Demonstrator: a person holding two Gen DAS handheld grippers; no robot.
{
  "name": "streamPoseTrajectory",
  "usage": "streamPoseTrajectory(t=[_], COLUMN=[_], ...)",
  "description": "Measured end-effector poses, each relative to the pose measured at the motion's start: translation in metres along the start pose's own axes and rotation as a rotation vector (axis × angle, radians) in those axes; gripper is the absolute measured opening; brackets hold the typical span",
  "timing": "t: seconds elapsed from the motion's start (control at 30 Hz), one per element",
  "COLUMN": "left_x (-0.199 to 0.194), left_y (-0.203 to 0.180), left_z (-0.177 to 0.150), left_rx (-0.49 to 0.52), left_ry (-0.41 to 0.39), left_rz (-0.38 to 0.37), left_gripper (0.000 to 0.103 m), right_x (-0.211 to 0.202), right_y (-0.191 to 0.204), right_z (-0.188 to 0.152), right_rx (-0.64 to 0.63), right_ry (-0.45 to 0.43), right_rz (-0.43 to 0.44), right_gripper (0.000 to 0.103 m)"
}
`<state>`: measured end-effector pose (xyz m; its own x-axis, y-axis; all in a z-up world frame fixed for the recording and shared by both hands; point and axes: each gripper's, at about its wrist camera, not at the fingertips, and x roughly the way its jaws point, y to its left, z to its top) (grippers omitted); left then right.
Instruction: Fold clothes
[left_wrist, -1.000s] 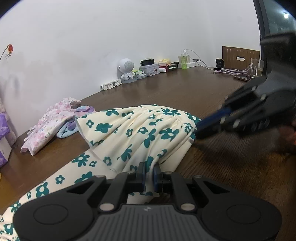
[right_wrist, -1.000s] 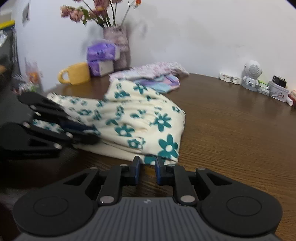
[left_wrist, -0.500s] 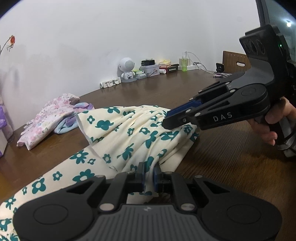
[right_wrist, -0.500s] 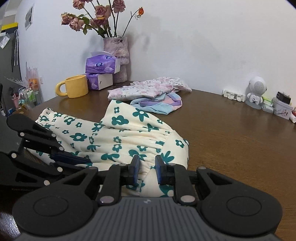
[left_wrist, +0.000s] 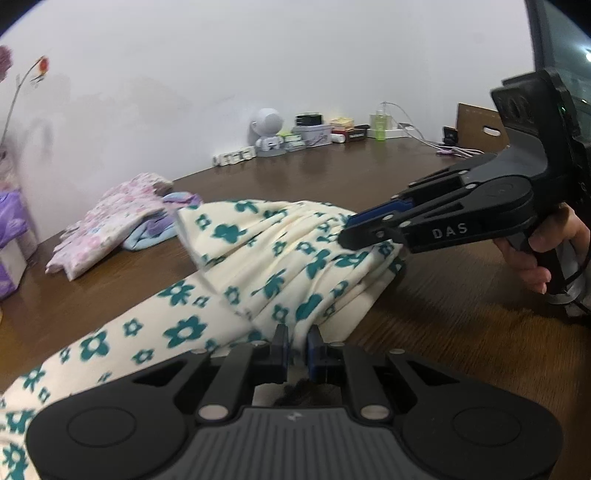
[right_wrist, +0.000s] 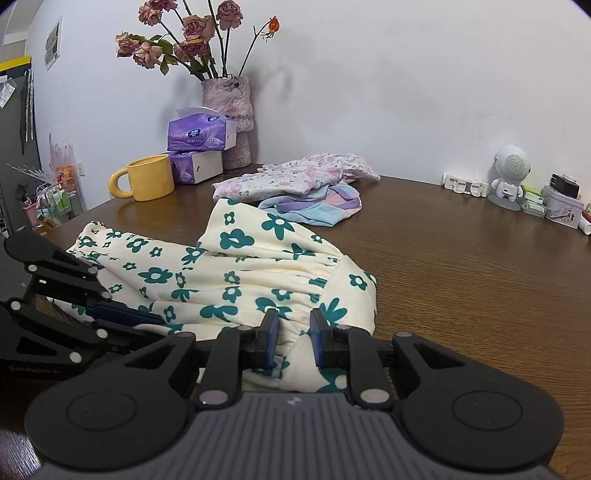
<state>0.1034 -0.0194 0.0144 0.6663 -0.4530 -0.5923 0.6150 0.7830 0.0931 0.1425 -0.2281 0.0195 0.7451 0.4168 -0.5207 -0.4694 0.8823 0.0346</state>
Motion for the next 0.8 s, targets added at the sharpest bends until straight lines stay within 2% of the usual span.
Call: streamPoseTrajectory(t=[0.03,0.3,0.43,0.57,0.73,0.8], left_x=[-0.001,-0.012,-0.024,-0.038,-0.041,-0.034], left_y=[0.002,0.012,0.017,0.022,0.030,0.032], left_z=[-0.001,-0.001,0.007,0.021,0.042,0.050], left_rx=[-0.008,-0.082,-0.143,-0.220,-0.313,-0.322], left_ry=[0.004,0.003,-0.027,-0.095,-0.155,-0.143], left_rz=[0.015,0.079,0.106,0.125,0.143,0.129], left_gripper=[0.017,0.019,0.029,0.043,0.044,0.044], right_x=[0.000,-0.001,0.000,0.000,-0.001,-0.005], right_y=[0.000,0.002,0.003,0.003,0.004,0.002], right_z=[0.000,-0.001,-0.002,-0.002,-0.001,0.001], right_rx=[0.000,-0.003,-0.004,-0.005,-0.009,0.002], right_ry=[0.000,-0.007,-0.009,-0.009,-0.010,-0.017], right_rz=[0.000,-0.004,-0.006,-0.007,-0.011,-0.006], right_gripper=[0.017,0.018,0.019,0.019,0.019,0.019])
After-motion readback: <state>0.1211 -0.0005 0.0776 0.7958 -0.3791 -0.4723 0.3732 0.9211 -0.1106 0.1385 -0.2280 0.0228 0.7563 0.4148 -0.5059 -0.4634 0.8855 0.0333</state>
